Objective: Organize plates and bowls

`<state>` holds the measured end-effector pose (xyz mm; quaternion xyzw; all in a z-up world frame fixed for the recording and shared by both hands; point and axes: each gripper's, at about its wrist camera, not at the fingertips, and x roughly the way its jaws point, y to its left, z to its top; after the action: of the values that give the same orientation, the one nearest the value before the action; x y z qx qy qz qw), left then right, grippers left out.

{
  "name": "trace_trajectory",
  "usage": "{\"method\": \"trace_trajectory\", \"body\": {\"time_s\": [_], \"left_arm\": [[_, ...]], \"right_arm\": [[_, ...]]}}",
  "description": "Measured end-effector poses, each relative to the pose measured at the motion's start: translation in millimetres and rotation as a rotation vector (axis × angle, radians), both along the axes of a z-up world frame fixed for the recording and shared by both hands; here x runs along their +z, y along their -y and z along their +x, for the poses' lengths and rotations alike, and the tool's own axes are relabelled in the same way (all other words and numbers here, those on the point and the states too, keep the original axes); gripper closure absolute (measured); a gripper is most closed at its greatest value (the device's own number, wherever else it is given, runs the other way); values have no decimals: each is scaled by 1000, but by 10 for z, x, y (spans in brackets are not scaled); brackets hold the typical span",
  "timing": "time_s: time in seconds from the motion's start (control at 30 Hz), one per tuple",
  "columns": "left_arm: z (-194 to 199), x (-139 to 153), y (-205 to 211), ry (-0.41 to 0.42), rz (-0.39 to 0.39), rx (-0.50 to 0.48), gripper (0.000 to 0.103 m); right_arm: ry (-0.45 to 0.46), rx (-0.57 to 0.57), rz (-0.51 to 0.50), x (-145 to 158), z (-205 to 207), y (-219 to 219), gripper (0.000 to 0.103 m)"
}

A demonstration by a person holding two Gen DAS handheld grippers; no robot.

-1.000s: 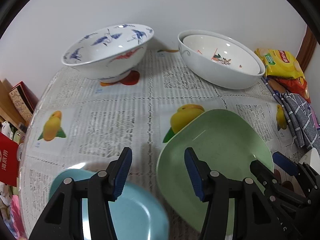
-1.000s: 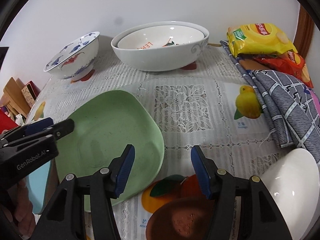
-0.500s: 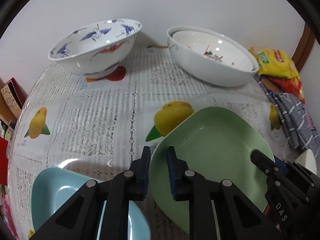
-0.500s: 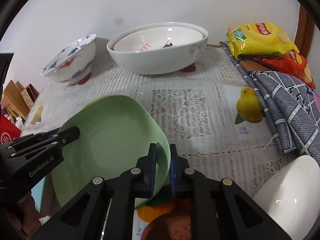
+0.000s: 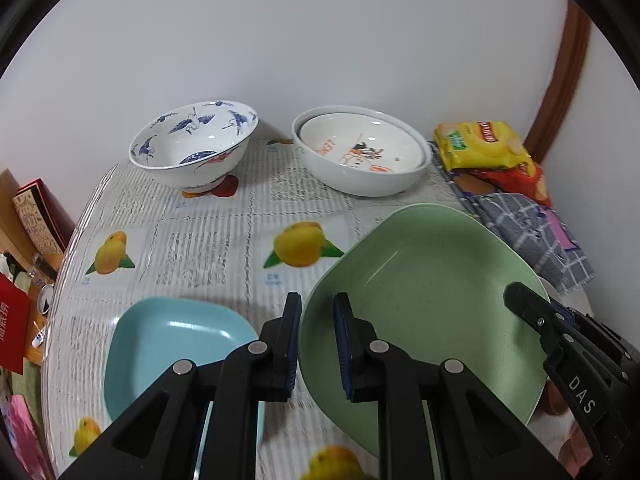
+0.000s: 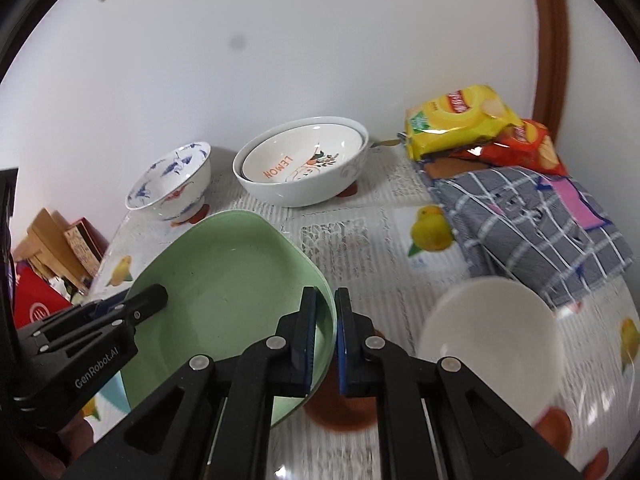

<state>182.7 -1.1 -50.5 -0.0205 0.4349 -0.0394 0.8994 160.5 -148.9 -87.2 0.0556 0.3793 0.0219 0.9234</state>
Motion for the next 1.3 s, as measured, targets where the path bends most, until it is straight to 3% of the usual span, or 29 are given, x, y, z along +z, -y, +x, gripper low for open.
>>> {"method": "trace_trajectory", "body": {"time_s": [0.5,1.3], "left_arm": [[-702,337,22,65,-42,-26,87],[-1380,608,-108,123,-34,-19,87]], "right_arm": [[73,-45,-17,388,-867,-9,95],[128,-38,-3,609,-1531,-219,95]]}}
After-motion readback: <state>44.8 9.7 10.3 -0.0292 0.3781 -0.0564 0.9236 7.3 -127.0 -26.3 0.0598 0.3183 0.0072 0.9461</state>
